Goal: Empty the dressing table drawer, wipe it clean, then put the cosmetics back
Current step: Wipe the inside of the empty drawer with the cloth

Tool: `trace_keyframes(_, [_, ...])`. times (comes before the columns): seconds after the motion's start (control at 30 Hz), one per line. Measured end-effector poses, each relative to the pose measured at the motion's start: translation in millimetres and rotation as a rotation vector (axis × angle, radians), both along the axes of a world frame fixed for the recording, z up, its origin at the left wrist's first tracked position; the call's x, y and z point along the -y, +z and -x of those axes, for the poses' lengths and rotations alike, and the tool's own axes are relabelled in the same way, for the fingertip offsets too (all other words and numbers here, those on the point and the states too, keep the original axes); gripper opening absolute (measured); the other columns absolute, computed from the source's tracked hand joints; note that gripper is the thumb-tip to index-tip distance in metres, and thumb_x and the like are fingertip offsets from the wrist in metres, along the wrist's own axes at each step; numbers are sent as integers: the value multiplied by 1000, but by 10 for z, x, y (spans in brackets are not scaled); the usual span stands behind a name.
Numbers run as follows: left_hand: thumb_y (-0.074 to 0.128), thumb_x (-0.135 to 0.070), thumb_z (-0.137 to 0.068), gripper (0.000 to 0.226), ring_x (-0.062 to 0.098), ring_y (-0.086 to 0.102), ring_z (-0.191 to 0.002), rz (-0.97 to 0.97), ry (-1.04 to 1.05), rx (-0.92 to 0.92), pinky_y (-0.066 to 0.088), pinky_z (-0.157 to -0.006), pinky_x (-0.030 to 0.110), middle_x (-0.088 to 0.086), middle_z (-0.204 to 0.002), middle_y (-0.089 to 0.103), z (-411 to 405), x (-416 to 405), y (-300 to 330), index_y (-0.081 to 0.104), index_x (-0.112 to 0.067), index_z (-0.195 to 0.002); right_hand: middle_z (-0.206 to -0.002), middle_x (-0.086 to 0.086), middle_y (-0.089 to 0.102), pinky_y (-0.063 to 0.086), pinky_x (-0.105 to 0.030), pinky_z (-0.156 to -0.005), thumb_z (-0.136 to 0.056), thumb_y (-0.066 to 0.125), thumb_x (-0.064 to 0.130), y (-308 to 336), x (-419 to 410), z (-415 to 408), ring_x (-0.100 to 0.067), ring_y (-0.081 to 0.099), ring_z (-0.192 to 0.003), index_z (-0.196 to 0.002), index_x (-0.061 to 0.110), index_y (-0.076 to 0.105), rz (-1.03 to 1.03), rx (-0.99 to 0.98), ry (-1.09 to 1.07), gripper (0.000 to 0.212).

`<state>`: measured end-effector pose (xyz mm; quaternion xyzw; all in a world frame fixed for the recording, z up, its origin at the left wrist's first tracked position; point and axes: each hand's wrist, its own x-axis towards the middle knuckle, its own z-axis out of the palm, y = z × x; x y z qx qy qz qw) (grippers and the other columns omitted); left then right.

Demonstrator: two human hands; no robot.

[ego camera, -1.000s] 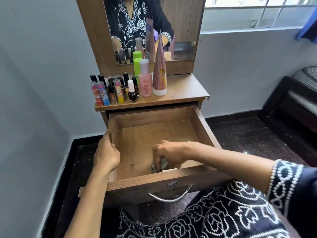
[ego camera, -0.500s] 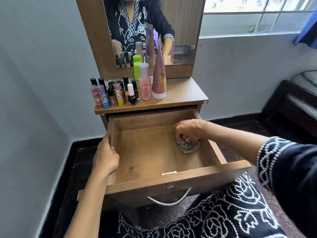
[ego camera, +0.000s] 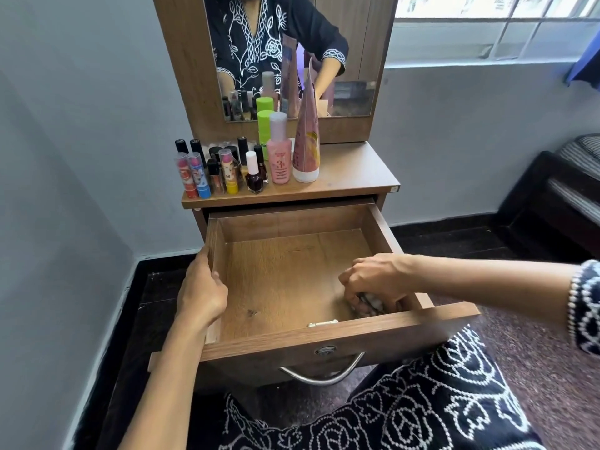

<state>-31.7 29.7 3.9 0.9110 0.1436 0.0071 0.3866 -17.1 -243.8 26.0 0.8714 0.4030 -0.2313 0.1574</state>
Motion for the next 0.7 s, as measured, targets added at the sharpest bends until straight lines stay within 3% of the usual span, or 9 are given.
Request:
trace_keyframes(0.13, [36, -7, -97, 55, 30, 31, -136, 16, 6, -5, 32, -107, 42, 9, -151, 29, -7, -14, -16, 19, -20, -147, -119, 5, 54, 49, -28, -70, -55, 87, 24, 68, 30, -311, -17, 52, -110, -104, 27, 63, 61, 27, -87, 55])
trace_keyframes(0.2, [36, -7, -97, 55, 30, 31, -137, 16, 8, -4, 32, -107, 42, 8, -151, 29, -4, -17, -17, 19, -21, -147, -119, 6, 52, 42, -24, -65, -53, 89, 26, 128, 45, -490, -16, 53, -108, -103, 27, 63, 37, 86, -149, 56])
trace_keyframes(0.33, [36, -6, -97, 54, 29, 32, -136, 24, -17, 8, 31, -107, 41, 10, -149, 31, -5, -24, -16, 20, -20, -147, -116, 5, 49, 44, -28, -66, -58, 86, 22, 124, 25, -685, -19, 56, -102, -104, 23, 57, 33, 166, -229, 54])
trace_keyframes(0.5, [36, -5, -97, 54, 31, 33, -135, 30, -25, 12, 31, -107, 42, 11, -149, 31, 17, -31, -14, 20, -18, -147, -116, 0, 52, 38, -25, -64, -66, 78, 17, 39, 53, -473, -21, 57, -102, -104, 19, 57, 7, 162, -149, 44])
trace_keyframes(0.7, [35, -5, -97, 52, 31, 35, -133, 10, -26, 28, 33, -105, 41, 11, -147, 34, 38, -13, 14, 22, -17, -146, -98, -2, 58, 36, -26, -56, -70, 69, 8, -71, 89, 63, -21, 59, -82, -100, 17, 57, -16, 126, 50, 33])
